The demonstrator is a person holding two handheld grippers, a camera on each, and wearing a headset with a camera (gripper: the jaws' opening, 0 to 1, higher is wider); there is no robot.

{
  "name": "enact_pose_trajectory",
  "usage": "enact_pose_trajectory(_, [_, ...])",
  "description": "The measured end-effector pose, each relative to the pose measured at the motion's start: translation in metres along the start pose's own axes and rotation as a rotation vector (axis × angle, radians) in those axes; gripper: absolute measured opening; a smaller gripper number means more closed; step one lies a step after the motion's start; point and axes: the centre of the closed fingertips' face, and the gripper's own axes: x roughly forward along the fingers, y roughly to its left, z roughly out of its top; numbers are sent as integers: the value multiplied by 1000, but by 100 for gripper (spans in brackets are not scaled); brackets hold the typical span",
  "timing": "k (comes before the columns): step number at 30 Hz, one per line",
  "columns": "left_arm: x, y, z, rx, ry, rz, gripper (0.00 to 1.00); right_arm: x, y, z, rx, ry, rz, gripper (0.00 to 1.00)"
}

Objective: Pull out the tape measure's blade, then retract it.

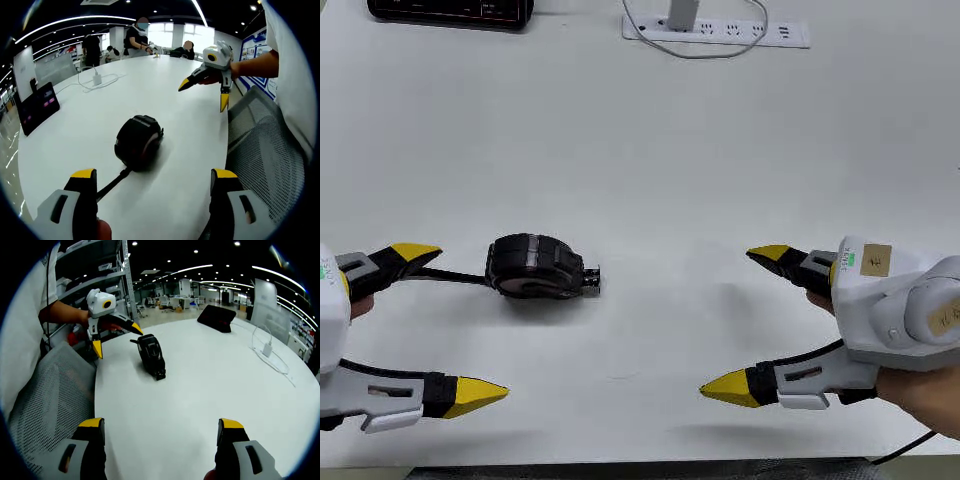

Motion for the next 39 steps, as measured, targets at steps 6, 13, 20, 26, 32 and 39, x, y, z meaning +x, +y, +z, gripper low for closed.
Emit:
enact_pose_trajectory(6, [2, 4, 2, 13, 6, -6, 91, 4, -3, 3, -15, 3, 10, 92])
enact_pose_trajectory(13, [7, 6, 2, 29, 20, -24, 91, 11, -5, 6, -27, 5, 26, 92])
enact_pose_trajectory(20, [12, 8, 4, 51, 31, -44, 85, 22, -5, 8, -47, 15, 49, 92])
enact_pose_trajectory(26, [17, 12, 6, 67, 42, -53, 81, 28, -7, 12, -52, 14, 62, 91])
enact_pose_trajectory(32, [22, 16, 10, 79, 53, -65, 79, 34, -8, 15, -63, 17, 77, 90])
enact_pose_trajectory(39, [28, 19, 9, 92, 68, -81, 76, 39, -9, 16, -69, 18, 91, 90])
